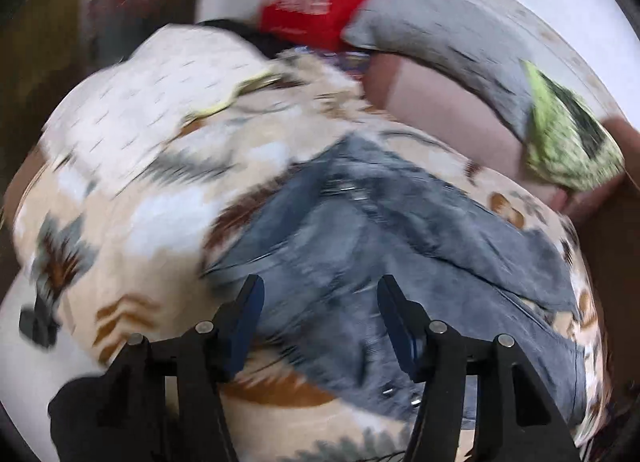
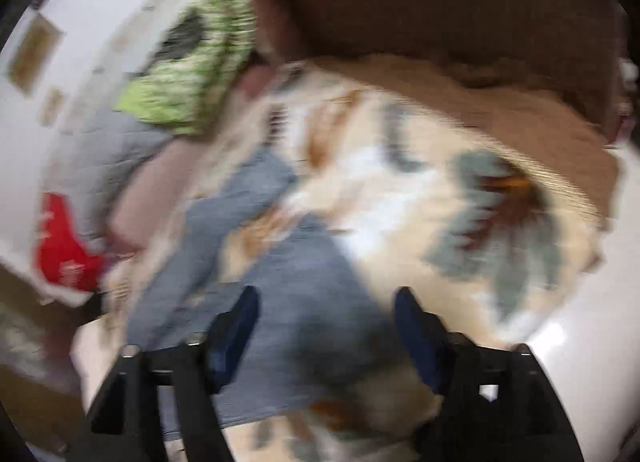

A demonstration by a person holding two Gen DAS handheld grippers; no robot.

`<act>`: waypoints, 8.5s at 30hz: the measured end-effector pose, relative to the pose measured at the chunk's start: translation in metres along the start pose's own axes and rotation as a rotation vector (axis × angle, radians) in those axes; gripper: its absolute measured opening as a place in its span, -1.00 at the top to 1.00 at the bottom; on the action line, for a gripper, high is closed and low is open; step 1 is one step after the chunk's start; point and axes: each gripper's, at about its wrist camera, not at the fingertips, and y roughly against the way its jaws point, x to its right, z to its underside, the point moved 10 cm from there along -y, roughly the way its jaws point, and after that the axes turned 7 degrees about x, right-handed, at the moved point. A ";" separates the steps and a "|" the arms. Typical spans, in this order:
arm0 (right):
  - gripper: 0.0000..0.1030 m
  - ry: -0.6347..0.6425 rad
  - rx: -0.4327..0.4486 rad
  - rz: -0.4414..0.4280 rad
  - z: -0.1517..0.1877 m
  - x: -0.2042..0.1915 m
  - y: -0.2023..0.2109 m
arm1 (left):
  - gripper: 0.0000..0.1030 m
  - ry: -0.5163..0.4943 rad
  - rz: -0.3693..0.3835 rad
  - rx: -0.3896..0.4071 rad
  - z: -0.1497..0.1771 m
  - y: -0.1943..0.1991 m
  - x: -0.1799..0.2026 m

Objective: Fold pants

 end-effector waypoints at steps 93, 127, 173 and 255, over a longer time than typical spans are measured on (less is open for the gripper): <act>-0.20 0.255 -0.253 0.085 -0.125 -0.067 -0.237 | -0.63 0.052 0.104 -0.259 -0.139 -0.258 0.029; -0.28 0.260 -0.334 0.051 -0.146 -0.075 -0.318 | -0.42 0.186 0.252 -0.290 -0.150 -0.301 0.040; 0.72 0.317 -0.019 -0.180 -0.119 -0.091 -0.051 | 0.95 0.097 0.537 -0.037 -0.129 -0.006 -0.029; -0.49 0.694 -0.294 -0.008 0.059 -0.235 -0.118 | -0.73 -0.222 0.000 -0.142 0.010 -0.108 -0.011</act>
